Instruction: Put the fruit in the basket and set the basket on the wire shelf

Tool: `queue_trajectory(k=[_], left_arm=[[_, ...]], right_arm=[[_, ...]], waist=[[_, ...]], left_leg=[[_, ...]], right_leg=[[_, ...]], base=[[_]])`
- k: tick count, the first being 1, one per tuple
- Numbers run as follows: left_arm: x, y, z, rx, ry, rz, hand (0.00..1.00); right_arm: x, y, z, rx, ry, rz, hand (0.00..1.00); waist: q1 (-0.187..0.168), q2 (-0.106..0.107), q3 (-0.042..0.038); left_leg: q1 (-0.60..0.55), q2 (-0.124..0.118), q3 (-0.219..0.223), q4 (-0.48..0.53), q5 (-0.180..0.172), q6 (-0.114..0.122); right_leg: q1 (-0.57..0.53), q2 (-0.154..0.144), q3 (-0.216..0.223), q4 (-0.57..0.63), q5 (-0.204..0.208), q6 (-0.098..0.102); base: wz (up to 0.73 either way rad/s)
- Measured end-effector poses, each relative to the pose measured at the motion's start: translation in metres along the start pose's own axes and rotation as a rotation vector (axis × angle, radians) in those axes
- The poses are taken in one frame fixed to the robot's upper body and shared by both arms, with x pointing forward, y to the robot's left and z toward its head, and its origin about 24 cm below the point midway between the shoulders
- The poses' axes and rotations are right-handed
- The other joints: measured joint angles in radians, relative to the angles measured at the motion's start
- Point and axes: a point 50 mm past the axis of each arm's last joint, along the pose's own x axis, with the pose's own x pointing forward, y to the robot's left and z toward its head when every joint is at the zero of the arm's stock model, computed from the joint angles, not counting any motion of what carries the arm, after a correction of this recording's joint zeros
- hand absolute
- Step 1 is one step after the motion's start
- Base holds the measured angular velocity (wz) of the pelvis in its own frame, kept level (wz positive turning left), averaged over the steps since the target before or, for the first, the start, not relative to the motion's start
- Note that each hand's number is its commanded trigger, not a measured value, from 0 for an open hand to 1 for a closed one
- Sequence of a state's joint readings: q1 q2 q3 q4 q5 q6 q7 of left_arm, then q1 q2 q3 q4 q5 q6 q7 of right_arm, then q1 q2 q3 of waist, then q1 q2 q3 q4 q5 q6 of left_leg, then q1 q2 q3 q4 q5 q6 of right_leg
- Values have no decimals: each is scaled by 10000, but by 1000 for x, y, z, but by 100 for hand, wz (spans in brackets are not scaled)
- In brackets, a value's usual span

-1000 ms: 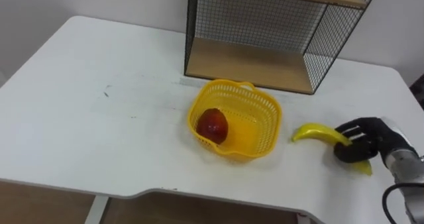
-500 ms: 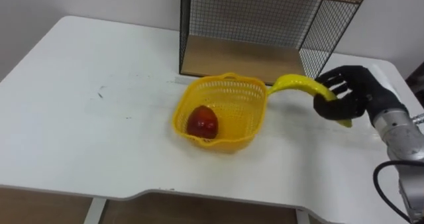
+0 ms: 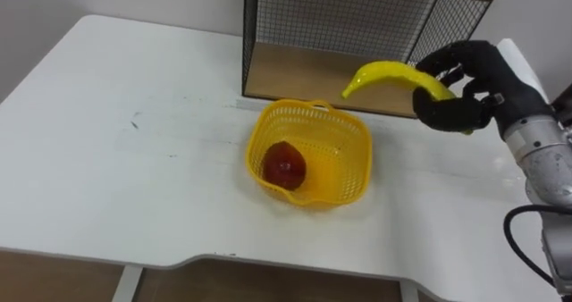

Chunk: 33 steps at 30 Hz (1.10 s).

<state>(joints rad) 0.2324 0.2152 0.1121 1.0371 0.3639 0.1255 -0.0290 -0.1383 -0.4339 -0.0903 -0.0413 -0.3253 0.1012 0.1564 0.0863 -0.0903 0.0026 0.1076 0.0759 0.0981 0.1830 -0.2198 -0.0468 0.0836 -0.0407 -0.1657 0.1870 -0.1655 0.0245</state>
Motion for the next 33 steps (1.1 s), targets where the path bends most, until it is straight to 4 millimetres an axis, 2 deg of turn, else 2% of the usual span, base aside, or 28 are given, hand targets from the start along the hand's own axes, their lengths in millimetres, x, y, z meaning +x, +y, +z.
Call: queue_trajectory(k=[10, 17, 22, 27, 33], left_arm=[[0, -1, 2, 162, -94, -37, 0], [0, -3, 2, 243, -92, -101, 0], [0, -3, 5, 447, -168, -136, 0], [0, -4, 6, 593, -197, -189, 0], [1, -5, 12, 704, -327, -207, 0]], right_arm=[[1, 9, 8, -274, -293, 386, 100], [1, 21, 10, -399, -332, 1135, 100], [1, 35, 14, -762, -447, 1725, 100], [0, 45, 17, -785, -495, 2236, 100], [0, 51, 18, -625, -466, 2426, 100]], waist=[[19, -133, -1], [55, -87, 32], [301, -77, 30], [331, -91, 22], [306, -34, 63]], left_leg=[[69, 3, 61, -39, 1, 2], [31, 7, 35, -75, -1, -1], [15, 8, 28, -72, 1, 0], [-18, 7, -32, -51, 1, 0], [-122, 7, -158, 8, 1, 0]], right_leg=[[24, -4, 23, 19, 0, 0], [17, 5, 3, 17, 0, 0], [-8, 11, -4, 6, 0, -1], [-6, 9, -38, -3, 0, 0], [-10, 5, -139, -12, 0, 0]], base=[[-1], [0], [0], [4], [6]])
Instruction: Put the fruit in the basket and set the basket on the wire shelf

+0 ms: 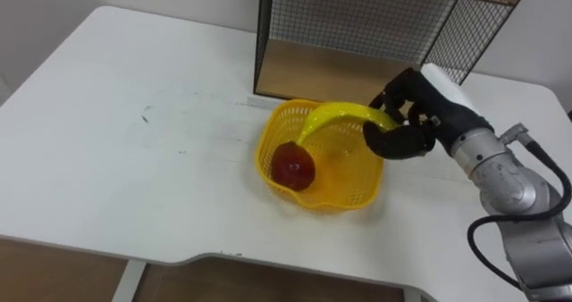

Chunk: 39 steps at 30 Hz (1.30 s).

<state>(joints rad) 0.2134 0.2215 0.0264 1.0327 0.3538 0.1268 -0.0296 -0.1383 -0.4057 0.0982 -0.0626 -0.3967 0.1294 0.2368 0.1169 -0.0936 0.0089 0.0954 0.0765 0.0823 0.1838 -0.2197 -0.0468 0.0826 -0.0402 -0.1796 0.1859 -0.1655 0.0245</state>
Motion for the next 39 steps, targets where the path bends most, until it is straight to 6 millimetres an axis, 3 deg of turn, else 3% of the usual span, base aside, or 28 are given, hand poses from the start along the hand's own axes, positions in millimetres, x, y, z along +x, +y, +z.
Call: queue_trajectory(k=[4, 5, 6, 7, 15, 31, 39], left_arm=[[1, -1, 3, 150, -24, -60, 0], [1, -1, 3, 166, -11, -67, 0], [1, -2, 3, 187, -4, -81, 0], [1, -2, 3, 201, 6, -88, 0], [1, -2, 2, 204, 146, -89, 0], [1, -2, 1, 192, 201, -91, 0], [-1, -6, -7, 83, 377, -170, 0]], right_arm=[[1, 3, 1, 73, 2, 117, 100], [1, 4, 1, 99, -6, 130, 69], [1, 5, 2, 141, -25, 223, 5], [1, 7, 3, 149, -47, 377, 0], [3, 19, 6, 328, -98, 1077, 0], [3, 20, 6, 386, -33, 1293, 0], [3, 19, 6, 413, -36, 1152, 0]], waist=[[8, 0, 0], [5, -5, -3], [32, -2, -1], [31, 0, -1], [70, 25, -16], [174, 96, -40], [-9, 129, -61]], left_leg=[[-38, -1, -17, 31, 0, 0], [-47, -1, -18, 35, 0, 0], [-53, -1, -18, 38, 0, 0], [-52, -1, -17, 40, 0, 0], [-56, 0, -30, 35, 0, 0], [-170, -3, -68, 92, 0, 0], [-180, -12, -97, 113, 0, 1]], right_leg=[[-13, 1, -5, 0, 0, 0], [-19, 1, -6, 0, 0, 0], [-26, 0, -7, 1, 0, 0], [-29, 0, -9, 1, 0, 0], [-28, -9, -83, 1, 0, 0], [-80, -23, -155, 13, 2, -3], [-77, -28, -144, 21, 2, -2]], base=[[0], [0], [0], [0], [0], [0], [0]])
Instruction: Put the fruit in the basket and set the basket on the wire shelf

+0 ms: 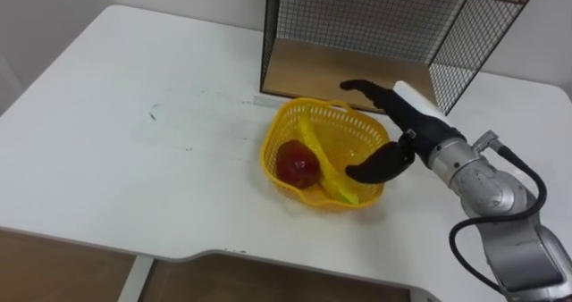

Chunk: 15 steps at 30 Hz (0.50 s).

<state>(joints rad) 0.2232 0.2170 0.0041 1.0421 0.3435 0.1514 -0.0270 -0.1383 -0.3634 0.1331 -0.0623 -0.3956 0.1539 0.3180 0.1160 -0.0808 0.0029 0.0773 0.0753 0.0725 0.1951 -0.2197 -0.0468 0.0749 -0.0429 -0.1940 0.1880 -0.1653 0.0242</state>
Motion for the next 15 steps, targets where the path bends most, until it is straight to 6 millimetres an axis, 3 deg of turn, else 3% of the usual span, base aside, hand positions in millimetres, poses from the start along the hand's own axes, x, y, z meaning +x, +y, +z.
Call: queue_trajectory(k=[7, 15], left_arm=[[0, 0, -3, -268, 49, 5, 0], [-2, 4, -18, -1940, 391, 169, 0]], right_arm=[[-1, -5, -1, 213, 2, -425, 0], [-12, -23, -16, 2056, 75, -1764, 0]], waist=[[-102, 0, 3], [-81, -65, -37]], left_leg=[[48, 1, 3, 26, 0, 0], [70, -1, 3, 24, -1, -1]], right_leg=[[75, -1, 25, -11, 0, 0], [109, 0, 33, -18, 4, -7]], base=[[0], [0]])
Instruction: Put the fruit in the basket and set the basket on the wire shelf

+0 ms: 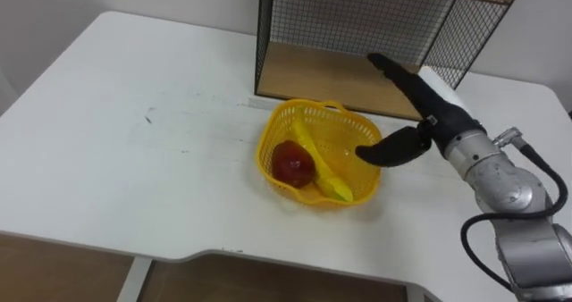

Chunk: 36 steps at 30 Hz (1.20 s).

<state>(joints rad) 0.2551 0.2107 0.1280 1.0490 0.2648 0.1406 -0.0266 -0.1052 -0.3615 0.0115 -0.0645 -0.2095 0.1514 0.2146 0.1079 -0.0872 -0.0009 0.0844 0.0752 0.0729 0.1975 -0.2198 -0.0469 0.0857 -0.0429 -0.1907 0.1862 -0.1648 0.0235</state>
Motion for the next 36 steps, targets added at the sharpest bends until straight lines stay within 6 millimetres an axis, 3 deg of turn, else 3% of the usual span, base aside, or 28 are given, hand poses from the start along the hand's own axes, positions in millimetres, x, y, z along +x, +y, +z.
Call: queue_trajectory(k=[4, 7, 10, 13, 22, 25, 29, 31, 36], left_arm=[[0, 0, -11, -944, 276, -22, 0], [-1, 1, -26, -2766, 684, 210, 0], [-3, 4, -34, -3314, 939, 614, 0], [-4, 13, -38, -5172, 996, 1537, 0], [-12, 45, -51, -10571, 1527, 4792, 0], [-15, 57, -48, -11165, 1513, 5668, 0], [-28, 91, -37, -12704, 870, 7612, 0], [-42, 120, -19, -13390, -100, 8841, 0], [-81, 163, 12, -13975, -2321, 11137, 0]], right_arm=[[-8, -11, -9, 606, 76, -760, 0], [-15, -24, -15, 1442, 126, -1686, 0], [-21, -30, -21, 1558, 326, -2259, 0], [-32, -32, -34, 2181, 755, -2831, 0], [-58, -40, -63, 3932, 1796, -4626, 0], [-65, -38, -69, 3988, 2173, -4928, 0], [-75, -38, -77, 3874, 2625, -5484, 0], [-89, -39, -84, 3814, 3040, -6062, 0], [-102, -36, -92, 3719, 3619, -6571, 0]], waist=[[-40, 56, 22], [-276, 210, 44], [-359, 340, 19], [-412, 489, 30], [-452, 641, 5], [-451, 689, -32], [-357, 862, -84], [-151, 973, -154], [85, 1159, -161]], left_leg=[[20, -1, -11, 56, 0, 0], [-9, 3, -52, 16, -2, -2], [8, 1, -38, 3, -2, -2], [137, -4, -11, -48, -1, -1], [121, -35, -16, -90, 4, 8], [120, -40, -70, -99, 4, 8], [139, -40, -64, -95, 5, 8], [162, -40, -81, -114, 6, 8], [315, -58, -47, -169, 6, 10]], right_leg=[[30, 0, -24, -3, 0, 0], [28, -3, -62, -5, 1, 0], [37, -5, -44, -5, 1, 0], [127, -6, 10, -18, -1, 2], [107, -30, -23, -67, -6, 9], [164, -25, -48, -140, -6, 9], [159, -23, -47, -152, -6, 9], [177, -22, -26, -154, -7, 11], [248, -44, 21, -115, -23, 36]], base=[[0], [3], [0], [0], [0], [7], [-1], [0], [-4]])
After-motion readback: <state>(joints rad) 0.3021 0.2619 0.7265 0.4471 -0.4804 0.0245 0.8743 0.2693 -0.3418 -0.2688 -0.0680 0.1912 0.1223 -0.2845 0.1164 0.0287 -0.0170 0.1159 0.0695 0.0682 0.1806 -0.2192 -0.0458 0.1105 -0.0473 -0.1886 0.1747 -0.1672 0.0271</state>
